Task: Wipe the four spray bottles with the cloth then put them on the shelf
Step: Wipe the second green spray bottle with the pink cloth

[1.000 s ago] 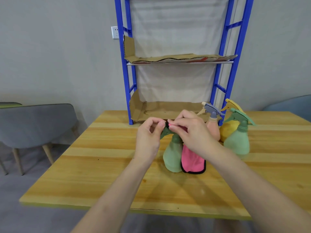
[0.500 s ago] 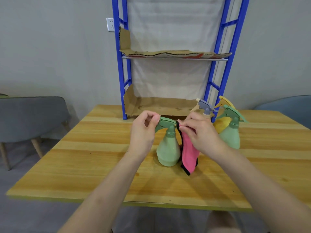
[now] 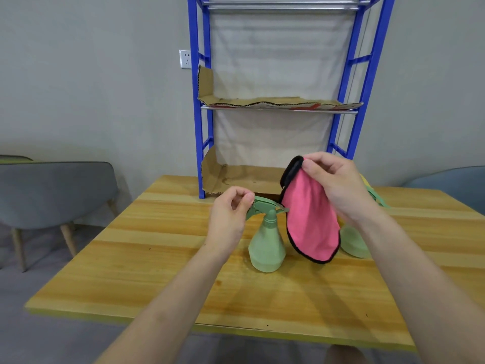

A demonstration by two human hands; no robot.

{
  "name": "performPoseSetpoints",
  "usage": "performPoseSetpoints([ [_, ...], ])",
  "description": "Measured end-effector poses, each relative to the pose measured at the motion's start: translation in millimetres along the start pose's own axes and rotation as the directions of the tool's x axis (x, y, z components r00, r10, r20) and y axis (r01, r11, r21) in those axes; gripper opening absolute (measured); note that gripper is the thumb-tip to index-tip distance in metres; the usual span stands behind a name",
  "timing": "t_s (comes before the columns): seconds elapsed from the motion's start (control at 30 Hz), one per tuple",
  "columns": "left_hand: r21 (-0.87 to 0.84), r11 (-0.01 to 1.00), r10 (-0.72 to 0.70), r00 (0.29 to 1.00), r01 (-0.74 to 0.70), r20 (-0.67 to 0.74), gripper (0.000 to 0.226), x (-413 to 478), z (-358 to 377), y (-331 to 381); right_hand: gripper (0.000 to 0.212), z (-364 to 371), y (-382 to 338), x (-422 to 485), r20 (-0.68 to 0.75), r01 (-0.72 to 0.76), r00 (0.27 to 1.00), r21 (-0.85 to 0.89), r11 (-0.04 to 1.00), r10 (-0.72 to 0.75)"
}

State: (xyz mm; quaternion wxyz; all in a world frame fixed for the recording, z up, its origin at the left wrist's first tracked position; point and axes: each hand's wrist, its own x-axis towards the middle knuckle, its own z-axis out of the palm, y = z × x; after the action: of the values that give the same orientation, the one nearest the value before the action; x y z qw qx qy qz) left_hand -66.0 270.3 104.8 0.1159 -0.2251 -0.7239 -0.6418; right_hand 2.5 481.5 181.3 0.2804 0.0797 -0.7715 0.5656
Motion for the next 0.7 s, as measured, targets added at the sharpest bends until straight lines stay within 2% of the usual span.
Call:
performPoseSetpoints([
  [0.13, -0.023, 1.0, 0.006, 1.0, -0.007, -0.016, 0.011, -1, 2, 0, 0.012, 22, 6, 2, -0.054, 0.001, 0.999, -0.018, 1.0, -0.002],
  [0.37, -0.031, 0.999, -0.01, 1.0, 0.009, -0.011, 0.011, 0, 1, 3, 0.014, 38, 29, 7, -0.134, -0.047, 0.991, -0.408, 0.912, -0.009],
  [0.5, -0.023, 1.0, -0.009, 1.0, 0.009, -0.008, 0.012, -1, 1, 1, 0.014, 34, 23, 20, -0.116, 0.054, 0.984, -0.54, 0.84, -0.138],
  [0.6, -0.027, 0.999, -0.025, 1.0, 0.025, -0.016, 0.012, -1, 2, 1, 0.013, 37, 18, 24, -0.039, 0.118, 0.986, -0.531, 0.839, -0.163],
  [0.7, -0.024, 1.0, -0.013, 0.999, 0.012, -0.03, 0.012, -1, 3, 1, 0.01, 46, 18, 13, -0.022, 0.122, 0.989, -0.421, 0.899, -0.145],
])
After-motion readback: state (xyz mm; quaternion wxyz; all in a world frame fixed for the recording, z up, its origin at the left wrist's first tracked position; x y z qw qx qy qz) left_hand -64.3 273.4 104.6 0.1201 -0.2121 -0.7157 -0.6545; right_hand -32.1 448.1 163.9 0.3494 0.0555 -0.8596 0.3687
